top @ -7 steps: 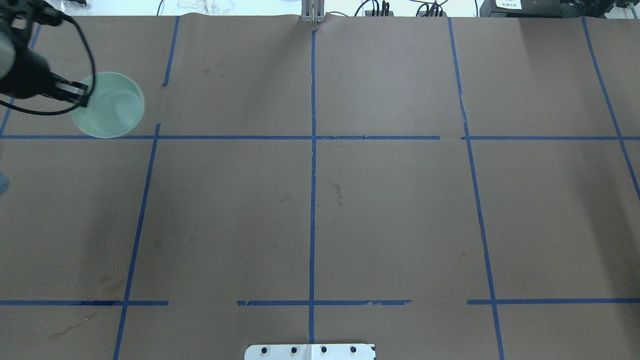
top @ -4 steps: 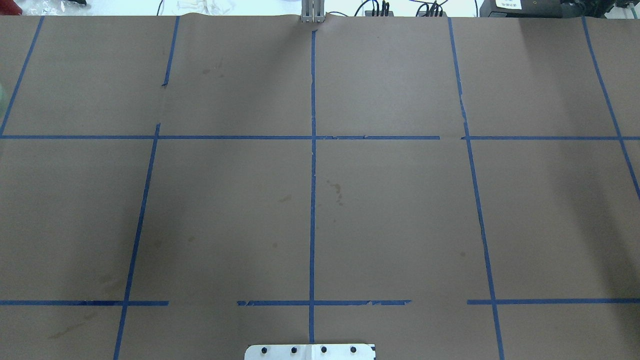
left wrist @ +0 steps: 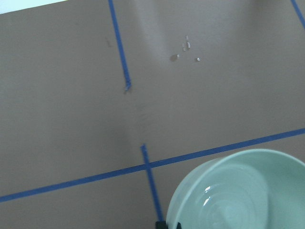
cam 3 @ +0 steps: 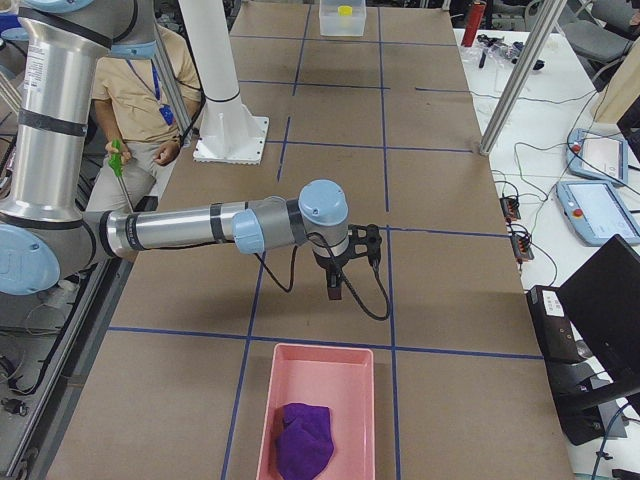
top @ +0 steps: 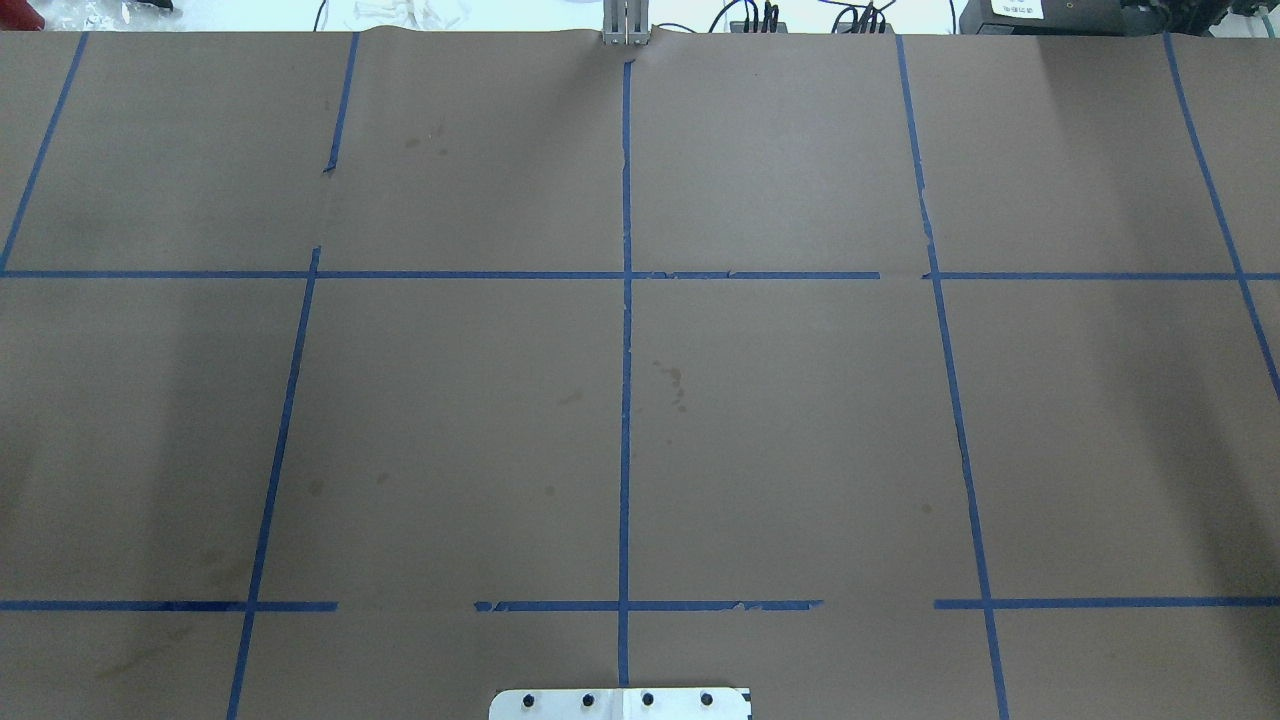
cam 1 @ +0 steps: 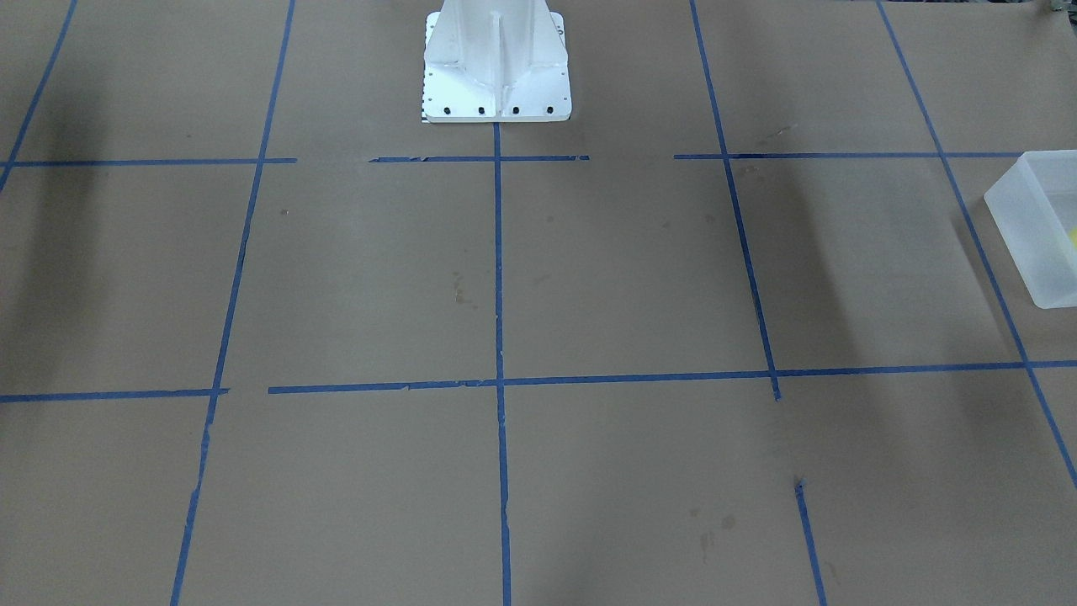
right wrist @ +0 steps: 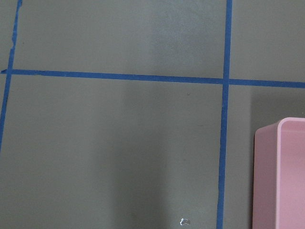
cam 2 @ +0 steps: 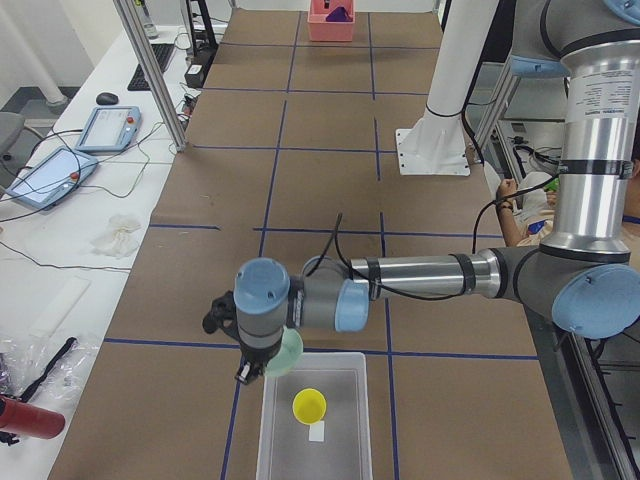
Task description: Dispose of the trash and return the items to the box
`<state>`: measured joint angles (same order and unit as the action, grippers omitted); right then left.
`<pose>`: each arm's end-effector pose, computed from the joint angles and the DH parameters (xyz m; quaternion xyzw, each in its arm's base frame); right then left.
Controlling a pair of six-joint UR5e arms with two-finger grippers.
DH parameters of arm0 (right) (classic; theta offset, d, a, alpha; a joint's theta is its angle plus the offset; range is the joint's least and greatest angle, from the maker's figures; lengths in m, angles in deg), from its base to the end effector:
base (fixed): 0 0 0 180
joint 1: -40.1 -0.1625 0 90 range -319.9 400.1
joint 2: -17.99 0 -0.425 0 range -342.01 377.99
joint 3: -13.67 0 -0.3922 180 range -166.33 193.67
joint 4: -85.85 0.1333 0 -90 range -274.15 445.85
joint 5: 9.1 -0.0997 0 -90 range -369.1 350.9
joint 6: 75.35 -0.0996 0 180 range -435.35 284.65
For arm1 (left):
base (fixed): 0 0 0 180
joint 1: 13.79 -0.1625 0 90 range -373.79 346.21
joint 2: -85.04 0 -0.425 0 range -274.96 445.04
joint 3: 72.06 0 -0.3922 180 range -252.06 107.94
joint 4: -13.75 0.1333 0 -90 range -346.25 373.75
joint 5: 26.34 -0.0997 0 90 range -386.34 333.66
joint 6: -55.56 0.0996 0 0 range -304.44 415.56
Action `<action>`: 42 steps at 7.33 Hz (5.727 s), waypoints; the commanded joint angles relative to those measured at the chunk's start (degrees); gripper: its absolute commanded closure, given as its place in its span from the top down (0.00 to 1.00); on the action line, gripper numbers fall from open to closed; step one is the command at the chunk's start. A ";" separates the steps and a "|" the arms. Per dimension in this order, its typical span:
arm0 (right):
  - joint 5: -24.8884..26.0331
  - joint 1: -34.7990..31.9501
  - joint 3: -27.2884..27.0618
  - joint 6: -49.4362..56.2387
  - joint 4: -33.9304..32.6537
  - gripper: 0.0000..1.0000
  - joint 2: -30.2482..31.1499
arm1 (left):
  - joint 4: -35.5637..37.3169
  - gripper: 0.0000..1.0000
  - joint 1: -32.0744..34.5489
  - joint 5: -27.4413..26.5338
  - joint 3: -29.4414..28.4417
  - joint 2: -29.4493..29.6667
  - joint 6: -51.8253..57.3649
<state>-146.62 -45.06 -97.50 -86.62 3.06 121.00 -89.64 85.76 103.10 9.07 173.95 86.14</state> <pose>0.0253 -0.4101 0.5594 0.0652 -0.4125 -0.0029 0.9086 -0.1491 -0.4640 0.7261 0.1422 0.3071 0.1816 0.9233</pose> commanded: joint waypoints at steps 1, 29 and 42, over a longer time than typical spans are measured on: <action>-0.12 0.34 0.00 -0.16 0.00 1.00 0.09 | -10.84 0.00 4.24 -0.33 -13.05 -1.64 1.33; 4.80 -1.33 0.70 0.90 -0.35 1.00 3.07 | 4.78 1.00 -18.78 4.85 28.39 -13.16 -32.34; 1.90 0.43 0.35 0.81 -0.18 1.00 2.37 | 4.60 1.00 -14.03 4.85 26.18 -10.96 -31.81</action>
